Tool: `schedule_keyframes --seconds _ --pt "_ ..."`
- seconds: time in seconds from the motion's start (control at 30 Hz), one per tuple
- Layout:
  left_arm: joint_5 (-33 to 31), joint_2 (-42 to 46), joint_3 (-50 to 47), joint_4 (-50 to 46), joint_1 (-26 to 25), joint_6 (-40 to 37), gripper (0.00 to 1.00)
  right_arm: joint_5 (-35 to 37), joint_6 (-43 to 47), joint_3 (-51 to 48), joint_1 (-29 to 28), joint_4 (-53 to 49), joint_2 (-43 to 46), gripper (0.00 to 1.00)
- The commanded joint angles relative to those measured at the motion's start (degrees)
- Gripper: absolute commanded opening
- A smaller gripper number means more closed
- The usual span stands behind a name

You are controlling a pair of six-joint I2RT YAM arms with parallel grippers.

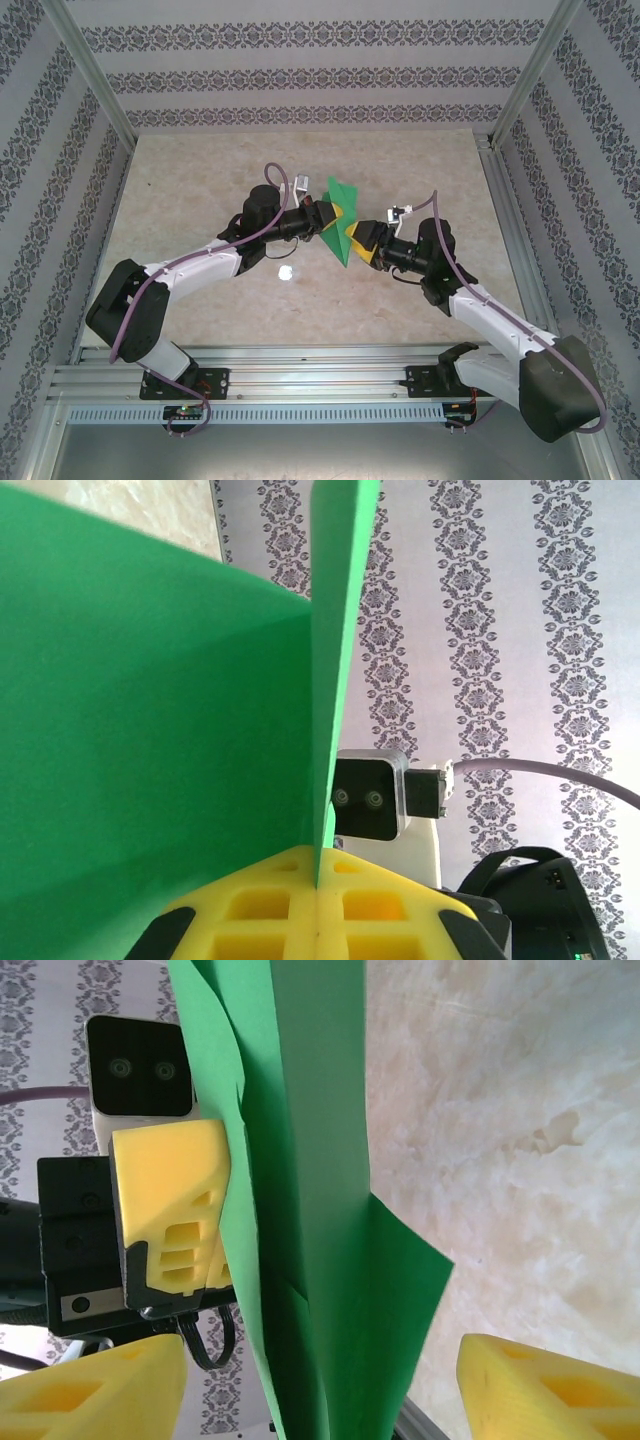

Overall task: Fold a paper plane with a square sheet of paper (fold left side to right side)
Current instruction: Turn over the paper at the center of the table.

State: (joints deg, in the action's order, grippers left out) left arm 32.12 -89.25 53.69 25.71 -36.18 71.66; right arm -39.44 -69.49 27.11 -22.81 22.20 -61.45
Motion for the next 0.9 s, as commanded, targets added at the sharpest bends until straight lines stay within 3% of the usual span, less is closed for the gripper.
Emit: schedule_keyframes --seconds 0.0,0.2,0.57,0.67,0.73,0.8,0.87 --pt "0.47 1.3 1.89 2.38 -0.73 0.36 0.03 -2.82 -4.28 -2.43 -0.36 15.64 -2.05 0.72" --pt "1.25 1.4 1.72 3.46 -0.73 0.79 0.03 -3.1 -11.26 -2.25 -2.77 27.89 -8.8 0.63" --pt "0.57 2.02 0.71 1.75 -0.75 -0.48 0.05 -1.6 -6.3 -1.28 -2.16 14.5 -4.52 0.3" --pt "0.35 2.51 0.75 0.84 -0.73 -1.12 0.09 -1.52 -5.8 -1.45 -1.8 13.35 -4.08 0.22" --pt "0.06 2.95 0.85 -0.19 -0.67 -1.74 0.18 -1.54 -4.37 -0.98 -1.72 10.77 -3.59 0.15" --pt "0.25 3.54 1.05 -1.4 -0.43 -2.66 0.3 -1.26 -1.22 0.08 -1.71 5.72 -2.68 0.1" --pt "0.64 5.14 1.1 -3.68 0.22 -4.41 0.33 0.09 4.02 2.29 -1.84 -3.85 -1.17 0.04"
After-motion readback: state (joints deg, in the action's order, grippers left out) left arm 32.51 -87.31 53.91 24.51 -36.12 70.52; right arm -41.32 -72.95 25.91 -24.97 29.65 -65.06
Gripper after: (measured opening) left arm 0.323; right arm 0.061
